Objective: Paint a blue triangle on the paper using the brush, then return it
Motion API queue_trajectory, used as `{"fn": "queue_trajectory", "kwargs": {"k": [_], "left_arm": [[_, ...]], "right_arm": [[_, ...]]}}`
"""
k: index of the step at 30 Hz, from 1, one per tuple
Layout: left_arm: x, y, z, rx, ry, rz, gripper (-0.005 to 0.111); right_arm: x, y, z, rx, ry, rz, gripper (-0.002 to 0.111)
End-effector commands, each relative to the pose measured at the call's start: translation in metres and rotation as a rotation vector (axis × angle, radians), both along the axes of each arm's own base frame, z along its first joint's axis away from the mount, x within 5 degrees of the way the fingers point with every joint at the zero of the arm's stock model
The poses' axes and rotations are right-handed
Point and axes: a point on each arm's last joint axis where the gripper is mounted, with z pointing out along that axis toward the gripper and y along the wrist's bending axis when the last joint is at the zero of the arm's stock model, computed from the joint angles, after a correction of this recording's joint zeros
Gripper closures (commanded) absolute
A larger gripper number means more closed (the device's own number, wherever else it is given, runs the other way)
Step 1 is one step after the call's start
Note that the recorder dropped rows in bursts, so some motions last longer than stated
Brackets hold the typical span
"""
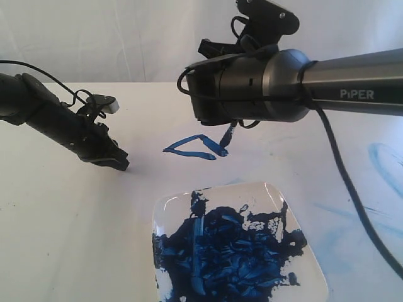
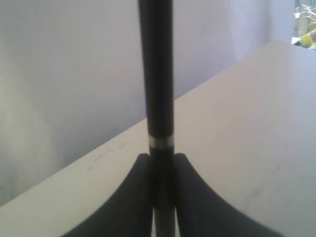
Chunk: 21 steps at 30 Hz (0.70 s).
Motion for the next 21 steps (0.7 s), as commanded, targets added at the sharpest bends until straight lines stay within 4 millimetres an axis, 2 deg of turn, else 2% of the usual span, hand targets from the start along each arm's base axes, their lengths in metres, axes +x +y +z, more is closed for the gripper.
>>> {"fn": "queue_trajectory", "kwargs": {"k": [1,7,9,12,21], "left_arm": [[-0.001,-0.003,0.001,-0.025,0.022,-0.002,0.107],[-0.002,-0.003,0.001,-0.027,0.028,-0.006,0.107],[-0.002,-0.003,0.001,-0.027,0.028,-0.006,0.107],[-0.002,-0.003,0.001,-0.027,0.028,-0.006,0.107],[-0.002,-0.003,0.001,-0.028,0.03,-0.008,0.107]], "right_arm": [[-0.003,0.003,0.023,-0.037,-0.053,0.135,0.108],[-0.007,0.005,0.05,-0.161,-0.103,0.37,0.108],[-0.008,0.004,0.056,-0.169,-0.122,0.52,0.108],[-0.004,-0.007,0.063,-0.149,-0.13,0.673,0.108],[0.025,-0.053,0.064,-0.231,-0.072,0.889,0.108]]}}
